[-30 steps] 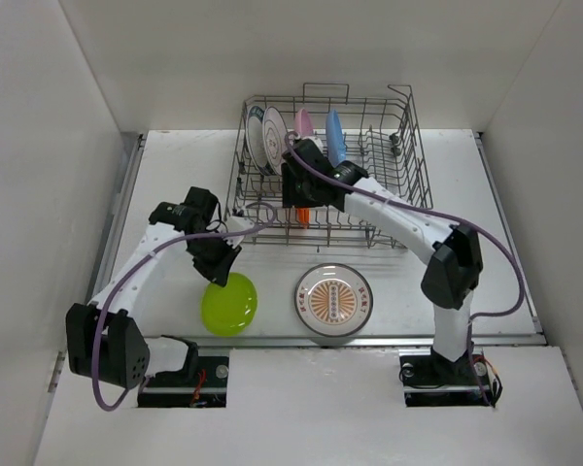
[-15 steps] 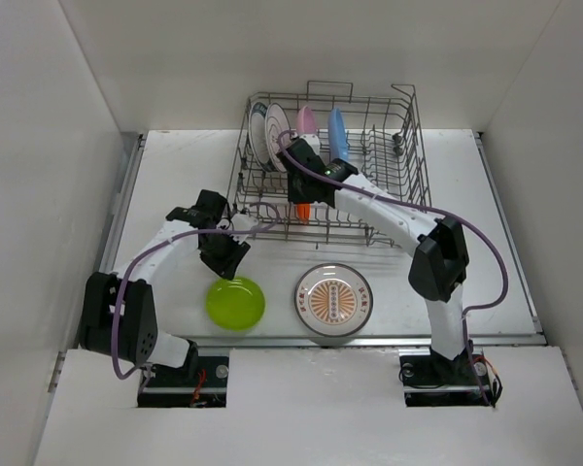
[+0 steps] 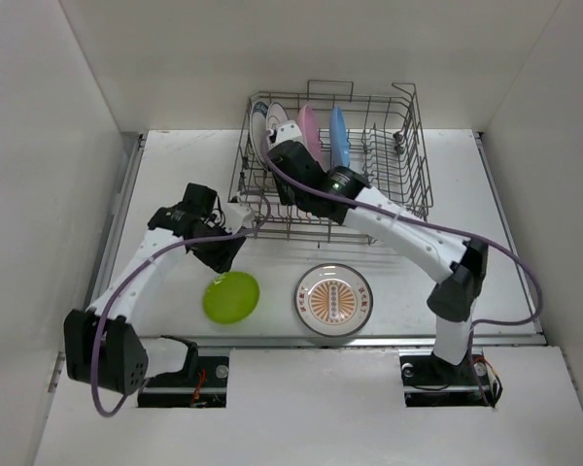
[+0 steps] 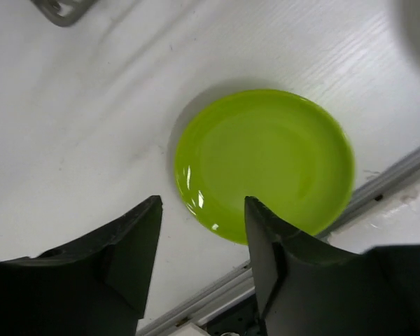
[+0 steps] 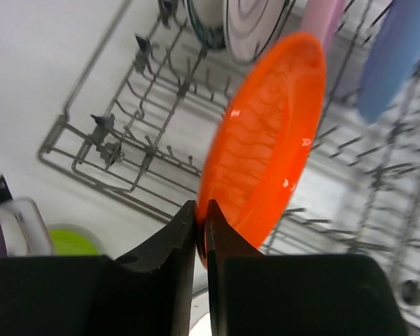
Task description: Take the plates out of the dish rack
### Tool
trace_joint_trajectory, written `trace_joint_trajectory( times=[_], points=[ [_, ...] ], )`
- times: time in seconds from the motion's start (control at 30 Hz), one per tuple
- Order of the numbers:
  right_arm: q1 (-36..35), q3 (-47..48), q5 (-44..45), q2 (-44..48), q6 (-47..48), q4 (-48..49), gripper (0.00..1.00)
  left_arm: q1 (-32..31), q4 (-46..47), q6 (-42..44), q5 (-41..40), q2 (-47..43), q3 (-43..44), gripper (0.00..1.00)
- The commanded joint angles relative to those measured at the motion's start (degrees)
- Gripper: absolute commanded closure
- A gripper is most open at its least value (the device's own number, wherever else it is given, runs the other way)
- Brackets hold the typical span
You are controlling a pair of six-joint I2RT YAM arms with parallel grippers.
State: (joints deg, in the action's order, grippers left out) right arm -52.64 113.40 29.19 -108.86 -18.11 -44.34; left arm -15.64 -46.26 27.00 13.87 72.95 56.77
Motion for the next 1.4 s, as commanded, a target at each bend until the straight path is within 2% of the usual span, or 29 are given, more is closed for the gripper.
trace_joint_trajectory(
  times=[0.0,0.13,0.2,0.3,0.33,0.37,0.47,0.6,0.63,0.77,0.93,0.97,1.0,1.03,1.07,1.1,1.17,1.2,1.3,1.37],
  points=[
    [-4.38,4.55,10.18,8.14,12.48,4.35,1.00,0.69,-6.37,-1.25,5.09,-7.19,6.84,0.51],
    [-12.11,0.87,12.21,9.37,14.15,4.35,1.00,2.45,-11.04,-4.58,9.86,-7.47,15.02,0.36],
    [-14.23,-0.63,12.21,9.37,14.15,3.56,1.00,4.46,-11.04,-9.41,8.99,-7.47,16.70,0.22],
    [-18.54,-5.02,10.11,9.37,14.15,2.06,1.00,6.66,-8.85,-19.83,-3.81,-8.17,19.42,0.10],
    [-19.77,-5.99,8.97,9.89,13.37,2.06,1.00,8.50,-8.33,-21.80,-10.98,-8.17,20.99,0.06],
    [-21.69,-7.31,4.69,9.89,12.84,2.06,1.00,9.56,-9.02,-23.65,-14.01,-7.30,21.97,0.06],
    [-24.60,-7.32,-0.61,7.09,12.84,2.59,1.00,13.51,-12.00,-28.57,-19.91,-3.96,25.48,0.05],
    [-29.26,0.99,-3.17,-2.91,14.07,0.85,1.00,17.65,-11.93,-30.69,-20.99,-2.81,25.49,0.04],
    [-29.79,2.86,-3.17,-7.72,14.07,-0.13,1.00,18.27,-11.92,-30.70,-20.99,-2.81,24.71,0.04],
    [-30.94,8.84,-1.42,-16.80,12.76,-4.79,1.00,19.07,-10.78,-30.17,-21.69,-4.91,23.38,0.01],
    [-30.94,9.55,1.40,-21.91,10.46,-6.54,1.00,19.07,-10.78,-29.64,-21.78,-6.67,21.80,0.01],
    [-30.94,10.16,1.40,-23.31,9.77,-7.07,0.97,19.07,-10.78,-29.64,-21.78,-6.68,21.19,0.01],
    [-30.94,10.69,1.40,-23.94,9.76,-7.78,0.89,19.07,-10.78,-29.64,-21.78,-6.68,21.19,0.01],
    [-30.94,11.22,0.87,-24.47,9.15,-8.57,0.77,19.07,-10.78,-29.64,-21.17,-6.68,21.19,0.01],
    [-30.94,11.83,-0.18,-24.47,9.14,-9.88,0.47,19.07,-10.78,-29.64,-21.16,-6.68,20.66,0.01],
    [-30.94,11.84,-0.19,-24.47,8.53,-9.89,0.34,19.07,-10.78,-29.12,-21.16,-6.68,20.66,0.01],
    [-30.94,11.84,-1.59,-23.51,7.83,-11.12,0.21,19.07,-10.78,-29.11,-20.64,-6.68,20.66,0.01],
    [-30.94,12.36,-2.29,-21.85,7.83,-11.12,0.09,19.07,-10.26,-29.11,-20.64,-6.68,20.66,0.01],
    [-30.94,12.89,-2.82,-17.98,6.78,-11.74,0.02,19.07,-9.73,-27.71,-19.59,-6.07,21.27,0.01],
    [-30.94,12.89,-2.82,-12.89,6.25,-11.22,0.01,19.07,-9.73,-27.10,-19.06,-5.45,21.80,0.01]
  ],
)
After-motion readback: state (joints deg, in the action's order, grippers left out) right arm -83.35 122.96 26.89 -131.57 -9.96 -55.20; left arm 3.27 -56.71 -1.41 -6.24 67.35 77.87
